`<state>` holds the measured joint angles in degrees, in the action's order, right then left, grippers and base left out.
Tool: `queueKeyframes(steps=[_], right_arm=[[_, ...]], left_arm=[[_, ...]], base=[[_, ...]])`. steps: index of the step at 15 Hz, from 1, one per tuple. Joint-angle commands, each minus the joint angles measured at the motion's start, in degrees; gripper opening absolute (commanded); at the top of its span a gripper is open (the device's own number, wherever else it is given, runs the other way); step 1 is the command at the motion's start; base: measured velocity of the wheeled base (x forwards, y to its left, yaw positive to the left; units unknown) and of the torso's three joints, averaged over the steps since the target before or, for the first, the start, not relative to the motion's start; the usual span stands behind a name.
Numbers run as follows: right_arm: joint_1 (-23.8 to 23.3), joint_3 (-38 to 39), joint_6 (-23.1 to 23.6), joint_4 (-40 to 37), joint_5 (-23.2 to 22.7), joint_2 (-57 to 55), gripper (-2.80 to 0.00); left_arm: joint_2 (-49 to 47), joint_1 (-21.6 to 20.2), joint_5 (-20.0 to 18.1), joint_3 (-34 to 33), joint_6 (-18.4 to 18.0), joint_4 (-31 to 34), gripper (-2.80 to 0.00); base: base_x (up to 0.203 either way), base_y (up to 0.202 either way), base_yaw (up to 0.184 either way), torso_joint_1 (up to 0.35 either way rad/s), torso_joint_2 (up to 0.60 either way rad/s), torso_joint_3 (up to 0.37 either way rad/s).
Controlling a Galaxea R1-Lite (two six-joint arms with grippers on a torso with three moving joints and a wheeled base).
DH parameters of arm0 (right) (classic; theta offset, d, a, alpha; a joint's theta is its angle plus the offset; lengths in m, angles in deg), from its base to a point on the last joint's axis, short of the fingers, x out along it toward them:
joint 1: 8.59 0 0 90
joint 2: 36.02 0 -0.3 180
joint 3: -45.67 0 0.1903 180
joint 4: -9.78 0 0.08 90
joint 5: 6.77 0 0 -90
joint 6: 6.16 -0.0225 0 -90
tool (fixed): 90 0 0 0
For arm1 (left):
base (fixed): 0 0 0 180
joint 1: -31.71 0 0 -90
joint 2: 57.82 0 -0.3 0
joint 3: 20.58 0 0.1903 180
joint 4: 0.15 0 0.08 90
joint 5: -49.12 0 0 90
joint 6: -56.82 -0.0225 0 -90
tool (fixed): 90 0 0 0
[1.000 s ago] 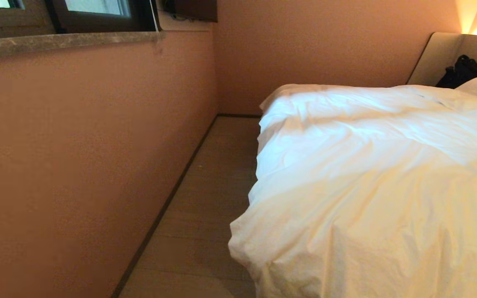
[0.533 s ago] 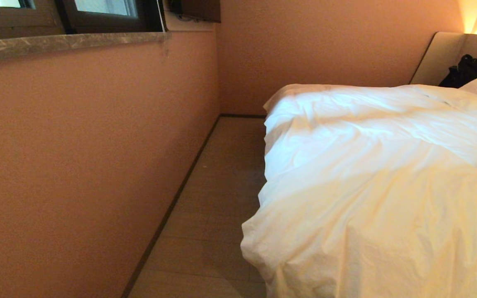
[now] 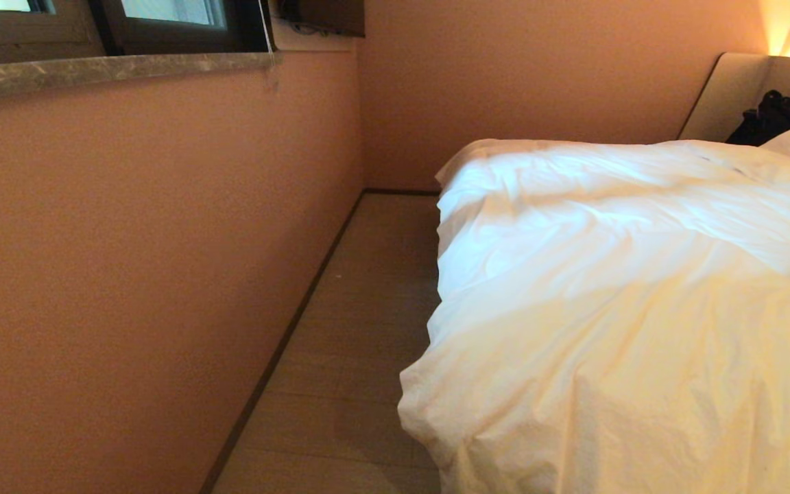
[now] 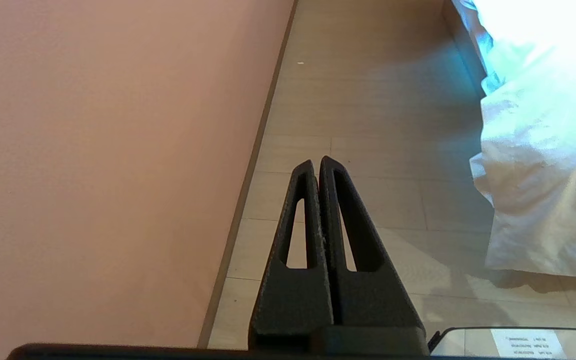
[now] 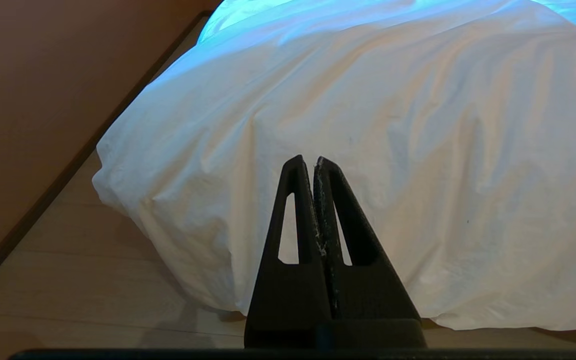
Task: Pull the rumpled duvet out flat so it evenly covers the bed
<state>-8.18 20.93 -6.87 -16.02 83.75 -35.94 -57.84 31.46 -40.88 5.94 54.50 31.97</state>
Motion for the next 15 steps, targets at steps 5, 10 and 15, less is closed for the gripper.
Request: queueKeyframes(steps=[5, 10, 15], right_arm=[[0.0, 0.0, 0.0, 0.0, 0.0, -0.1, -2.80], [0.0, 0.0, 0.0, 0.0, 0.0, -0.1, -2.80], [0.0, 0.0, 0.0, 0.0, 0.0, -0.1, -2.80]], left_arm=[[0.0, 0.0, 0.1, 0.0, 0.0, 0.0, -2.80], [0.0, 0.0, 0.1, -0.1, 0.0, 0.0, -2.80], [0.0, 0.0, 0.1, -0.1, 0.0, 0.0, -2.80]], base=[[-0.016, 0.000, 0.000, 0.002, 0.00, 0.000], [-0.188, 0.000, 0.001, 0.006, 0.00, 0.004], [-0.193, 0.000, 0.001, 0.002, 0.00, 0.002]])
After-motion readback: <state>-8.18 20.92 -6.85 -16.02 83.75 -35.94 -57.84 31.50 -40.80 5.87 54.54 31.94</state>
